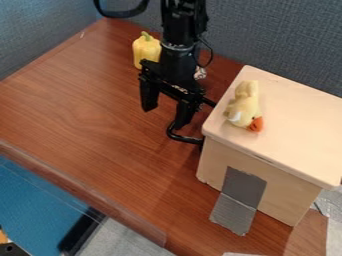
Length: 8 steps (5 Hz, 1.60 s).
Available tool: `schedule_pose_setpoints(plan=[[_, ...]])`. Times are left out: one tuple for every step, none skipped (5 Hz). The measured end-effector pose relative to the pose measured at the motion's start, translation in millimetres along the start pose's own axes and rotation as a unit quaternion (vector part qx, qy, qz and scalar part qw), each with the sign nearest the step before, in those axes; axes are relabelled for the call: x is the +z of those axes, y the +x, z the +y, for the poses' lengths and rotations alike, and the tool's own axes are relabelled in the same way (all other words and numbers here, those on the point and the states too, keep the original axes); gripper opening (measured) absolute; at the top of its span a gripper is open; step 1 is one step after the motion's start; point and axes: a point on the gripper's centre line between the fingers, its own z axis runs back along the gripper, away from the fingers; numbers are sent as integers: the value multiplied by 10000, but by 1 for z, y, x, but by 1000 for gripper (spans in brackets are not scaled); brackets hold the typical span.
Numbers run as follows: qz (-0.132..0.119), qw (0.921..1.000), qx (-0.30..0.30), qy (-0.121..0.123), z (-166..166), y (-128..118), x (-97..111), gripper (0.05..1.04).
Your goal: Open the drawer
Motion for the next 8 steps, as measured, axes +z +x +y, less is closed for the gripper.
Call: schedule_pose_setpoints(plan=[[57,9999,84,19,2,9,-9,1001],[86,9998,159,68,5,18,-16,964],[110,9995,261,152,8,20,-15,691],[159,9993,248,247,11,19,-15,406],[234,9985,320,376,21,16,-15,186],[250,9975,456,473,38,12,-14,117],[320,9953,650,648,64,3,-13,111],[393,9930,844,721,86,-6,-13,111]])
